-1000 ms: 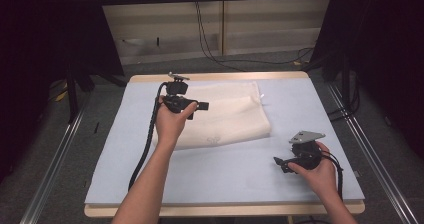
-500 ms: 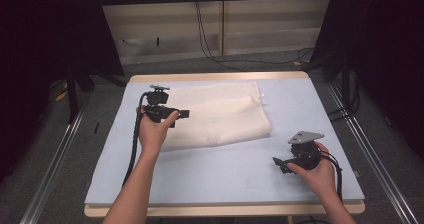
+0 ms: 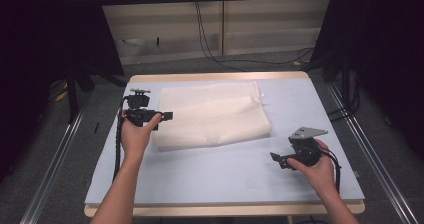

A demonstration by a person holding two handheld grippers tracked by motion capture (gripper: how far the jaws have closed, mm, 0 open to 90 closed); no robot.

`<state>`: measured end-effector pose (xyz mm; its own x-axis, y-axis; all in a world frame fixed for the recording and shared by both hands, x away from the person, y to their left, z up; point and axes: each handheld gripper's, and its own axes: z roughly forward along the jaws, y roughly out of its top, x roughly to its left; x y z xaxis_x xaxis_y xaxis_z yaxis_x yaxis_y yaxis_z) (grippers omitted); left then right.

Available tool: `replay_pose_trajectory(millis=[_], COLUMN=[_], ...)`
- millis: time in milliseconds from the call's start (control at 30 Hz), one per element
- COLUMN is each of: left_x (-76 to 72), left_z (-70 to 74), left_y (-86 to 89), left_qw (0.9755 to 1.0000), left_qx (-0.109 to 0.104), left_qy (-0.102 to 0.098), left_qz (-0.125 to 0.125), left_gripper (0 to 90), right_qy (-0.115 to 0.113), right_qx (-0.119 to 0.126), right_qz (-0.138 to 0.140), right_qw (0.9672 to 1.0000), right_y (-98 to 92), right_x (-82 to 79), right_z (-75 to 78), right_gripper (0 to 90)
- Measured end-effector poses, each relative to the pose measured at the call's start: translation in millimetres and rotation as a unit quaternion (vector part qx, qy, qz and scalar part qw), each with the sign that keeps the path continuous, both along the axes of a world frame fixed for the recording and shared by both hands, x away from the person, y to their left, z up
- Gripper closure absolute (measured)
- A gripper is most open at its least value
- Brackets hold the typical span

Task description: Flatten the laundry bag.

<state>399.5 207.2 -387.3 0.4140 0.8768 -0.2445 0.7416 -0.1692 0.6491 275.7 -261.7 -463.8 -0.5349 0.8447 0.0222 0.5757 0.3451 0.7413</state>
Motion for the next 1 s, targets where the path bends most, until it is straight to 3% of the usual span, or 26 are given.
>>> replay_pose_trajectory(millis=[167,267,300,333,433,667,867,1000], left_x=[2.7,5.7,5.7,9.8,16.4,34.4,41.0,34.1], left_z=[-12.4,-19.4,-19.4,-25.9,-32.7,-47.6,-56.4,-49.1], left_y=[15.2,21.6,21.6,25.4,30.5,28.7,22.7,18.8], left_qw=[0.9995,0.9993,0.9993,0.9989,0.999,0.9987,0.9976,0.9979], left_qx=[-0.005,0.019,0.019,-0.015,0.006,0.001,-0.014,-0.019], left_qy=[0.01,0.01,0.01,0.009,0.005,0.015,0.033,0.038], left_qz=[0.03,0.031,0.031,0.044,0.044,0.048,0.059,0.048], left_gripper=[23.6,24.3,24.8,27.2,33.1,38.2,52.8,76.2], right_qy=[0.002,0.009,0.009,0.009,0.011,0.01,0.01,0.01], right_qx=[0.017,0.024,0.024,0.022,0.025,0.025,0.024,0.023], right_qz=[-0.005,-0.004,-0.004,-0.005,0.001,0.004,0.01,0.013], right_qw=[0.9998,0.9997,0.9997,0.9997,0.9996,0.9996,0.9996,0.9996], right_y=[2.7,4.8,4.8,6.7,8.0,9.8,10.6,12.4], right_x=[11.7,16.9,16.9,18.9,20.5,21.9,21.8,18.7], right_z=[3.0,-0.2,-0.2,-2.1,-2.2,-2.1,-3.1,-4.8], right_gripper=[8.0,7.8,7.8,7.5,7.4,7.4,7.5,7.6])
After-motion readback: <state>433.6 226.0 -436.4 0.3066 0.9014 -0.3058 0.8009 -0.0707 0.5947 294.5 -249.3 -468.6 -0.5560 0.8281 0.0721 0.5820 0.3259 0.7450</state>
